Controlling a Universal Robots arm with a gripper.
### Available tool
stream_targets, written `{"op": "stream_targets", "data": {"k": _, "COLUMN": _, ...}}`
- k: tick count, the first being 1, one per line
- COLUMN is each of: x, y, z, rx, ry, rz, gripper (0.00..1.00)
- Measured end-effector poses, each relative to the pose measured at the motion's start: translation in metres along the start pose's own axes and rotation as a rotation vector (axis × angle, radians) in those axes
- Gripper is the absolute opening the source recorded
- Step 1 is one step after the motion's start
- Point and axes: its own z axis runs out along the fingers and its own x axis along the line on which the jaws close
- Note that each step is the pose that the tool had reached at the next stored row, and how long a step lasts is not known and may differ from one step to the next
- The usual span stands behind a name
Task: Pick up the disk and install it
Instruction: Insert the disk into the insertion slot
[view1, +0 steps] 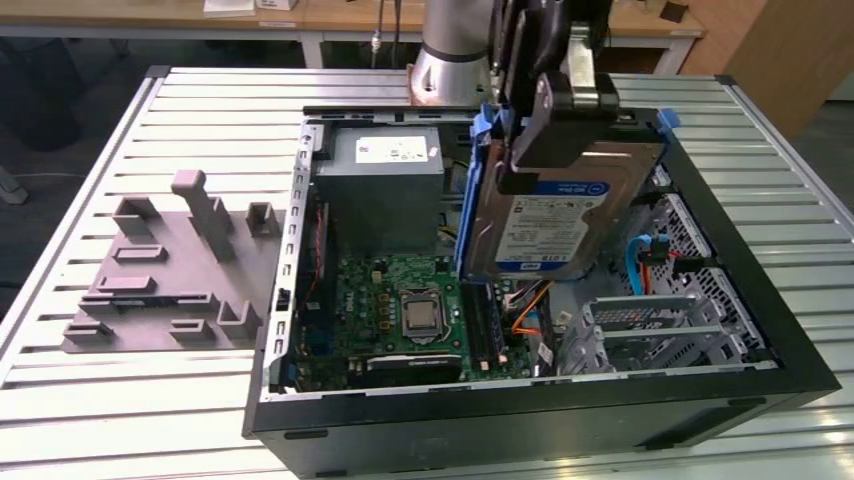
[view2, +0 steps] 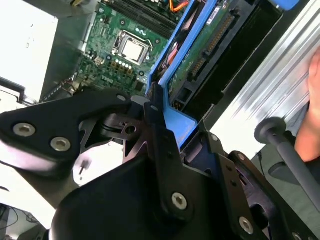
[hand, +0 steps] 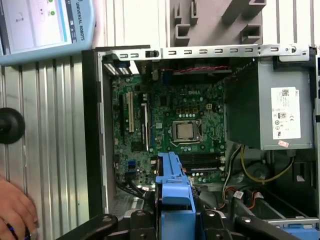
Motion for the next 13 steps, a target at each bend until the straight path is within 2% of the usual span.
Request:
{"op": "stream_targets", "data": {"k": 6, "x": -0.0012, "y": -0.0258, "z": 0.0016, "rx": -0.001, "ry": -0.0001, "rz": -0.001, "gripper": 0.37}}
{"op": "stream_targets", "data": {"k": 7, "x": -0.0013, "y": -0.0282, "z": 0.0016, "rx": -0.0011, "ry": 0.0, "rz": -0.001, "gripper": 0.37}}
{"op": "stream_targets", "data": {"k": 11, "x": -0.0008, "y": -0.0291, "z": 0.0018, "rx": -0.0011, "ry": 0.0006, "rz": -0.001, "gripper": 0.37}}
{"op": "stream_targets", "data": {"k": 13, "x": 0.0015, "y": -0.0294, "z": 0.0018, "rx": -0.0011, "ry": 0.0015, "rz": -0.001, "gripper": 0.37}}
